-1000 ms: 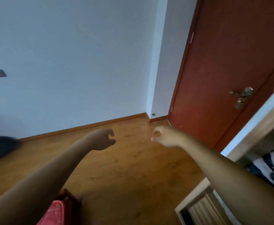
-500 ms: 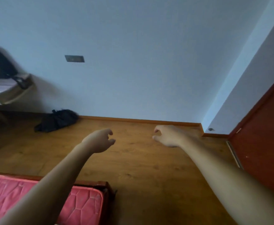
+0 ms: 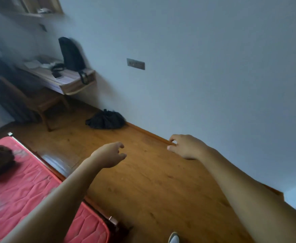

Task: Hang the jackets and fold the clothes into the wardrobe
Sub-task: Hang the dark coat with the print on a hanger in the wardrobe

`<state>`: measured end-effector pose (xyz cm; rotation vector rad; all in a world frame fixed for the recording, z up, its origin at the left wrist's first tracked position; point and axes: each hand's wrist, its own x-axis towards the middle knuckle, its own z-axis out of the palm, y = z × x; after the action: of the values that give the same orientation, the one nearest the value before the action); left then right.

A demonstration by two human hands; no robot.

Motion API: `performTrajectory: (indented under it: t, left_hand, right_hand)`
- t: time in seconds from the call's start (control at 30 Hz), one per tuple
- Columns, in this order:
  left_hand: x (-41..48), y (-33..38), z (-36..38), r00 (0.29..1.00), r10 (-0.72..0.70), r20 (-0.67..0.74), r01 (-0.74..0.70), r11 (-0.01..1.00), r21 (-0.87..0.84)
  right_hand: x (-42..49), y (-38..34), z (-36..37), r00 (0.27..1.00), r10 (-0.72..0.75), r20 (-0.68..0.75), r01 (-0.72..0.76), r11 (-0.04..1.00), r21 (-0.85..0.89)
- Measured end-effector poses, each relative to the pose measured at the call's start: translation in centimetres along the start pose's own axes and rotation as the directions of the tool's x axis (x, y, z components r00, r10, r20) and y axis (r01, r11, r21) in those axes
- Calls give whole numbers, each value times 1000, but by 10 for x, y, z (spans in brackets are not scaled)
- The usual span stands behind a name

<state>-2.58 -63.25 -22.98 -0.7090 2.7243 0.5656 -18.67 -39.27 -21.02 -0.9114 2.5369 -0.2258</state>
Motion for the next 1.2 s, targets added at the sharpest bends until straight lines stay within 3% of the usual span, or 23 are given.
performTrajectory:
  t: [0.23,0.5,0.93,1.2]
  left_hand:
    - [54,-5,-17,987,-160,-29,157,984,-82]
    - [116,-64,-42,946,-320,-57,303,931,-202]
    - [215,-257,-160,825,-538,-172,477,827,-299]
    - [254,-354,-214,765,-607,-216,523,780,-342]
  right_hand:
    - [111,-3,-35,981,-177,80,181,982,-46]
    - [231,-54,-46,928,-327,177,344,935,-81]
    - [454,-297,-71,778,-584,230,622,767,-158]
    - [556,-427,-75,703,-641,309,696,710,-111]
